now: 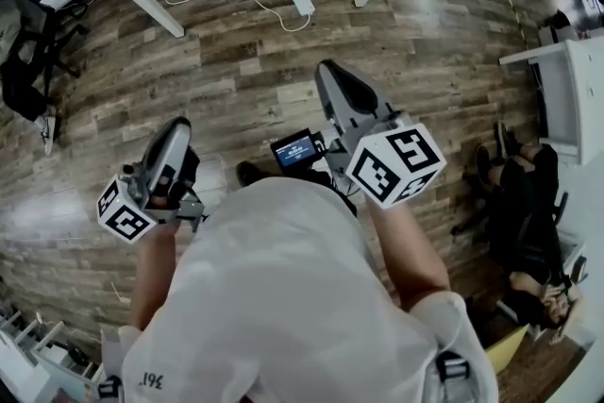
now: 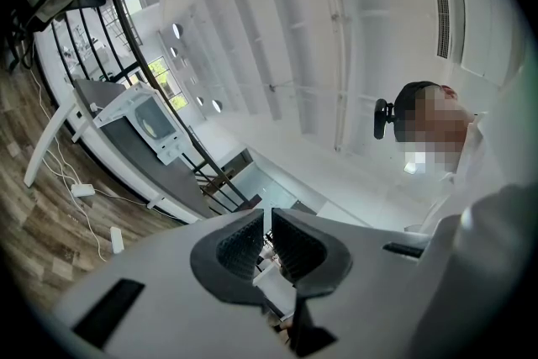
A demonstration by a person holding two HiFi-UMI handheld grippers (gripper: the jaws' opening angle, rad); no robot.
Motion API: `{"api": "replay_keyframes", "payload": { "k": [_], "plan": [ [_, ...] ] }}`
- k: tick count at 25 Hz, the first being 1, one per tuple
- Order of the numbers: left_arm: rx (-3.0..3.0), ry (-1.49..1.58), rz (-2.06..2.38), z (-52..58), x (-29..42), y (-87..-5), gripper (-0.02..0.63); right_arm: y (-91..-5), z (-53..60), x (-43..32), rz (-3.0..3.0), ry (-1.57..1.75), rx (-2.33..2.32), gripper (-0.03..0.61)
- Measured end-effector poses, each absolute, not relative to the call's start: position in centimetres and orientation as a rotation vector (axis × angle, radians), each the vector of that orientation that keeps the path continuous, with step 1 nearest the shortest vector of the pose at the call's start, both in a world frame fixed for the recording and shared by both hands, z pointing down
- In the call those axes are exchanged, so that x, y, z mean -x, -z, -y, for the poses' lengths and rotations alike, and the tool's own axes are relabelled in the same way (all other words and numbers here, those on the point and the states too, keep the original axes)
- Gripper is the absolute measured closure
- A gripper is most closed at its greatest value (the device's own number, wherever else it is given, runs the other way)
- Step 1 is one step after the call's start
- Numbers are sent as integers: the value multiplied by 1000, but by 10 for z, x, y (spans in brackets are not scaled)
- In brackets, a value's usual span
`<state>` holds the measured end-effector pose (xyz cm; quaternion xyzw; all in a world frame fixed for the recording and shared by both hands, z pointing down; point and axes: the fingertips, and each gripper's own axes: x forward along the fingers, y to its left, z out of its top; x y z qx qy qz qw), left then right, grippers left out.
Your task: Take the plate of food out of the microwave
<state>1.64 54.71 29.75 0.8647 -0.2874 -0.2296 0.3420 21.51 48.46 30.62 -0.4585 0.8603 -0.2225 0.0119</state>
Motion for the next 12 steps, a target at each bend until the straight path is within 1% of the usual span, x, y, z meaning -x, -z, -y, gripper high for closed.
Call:
{"api": "replay_keyframes", "payload": {
  "k": [1,3,5,12],
  "plan": [
    [-2249,596,746,-547,-16,-298,580,-306,-485,-215,-2677,692,1427,588],
    [-2251,597,744,-545,-13,-297,580,-305,-484,-212,-2671,687,1425,538],
    [-2254,598,746,-545,-11,-297,580,-306,-484,-211,-2667,681,1427,528],
    [-2259,593,751,-548,-2,-299,580,-308,-489,-206,-2647,670,1452,523]
  ]
}}
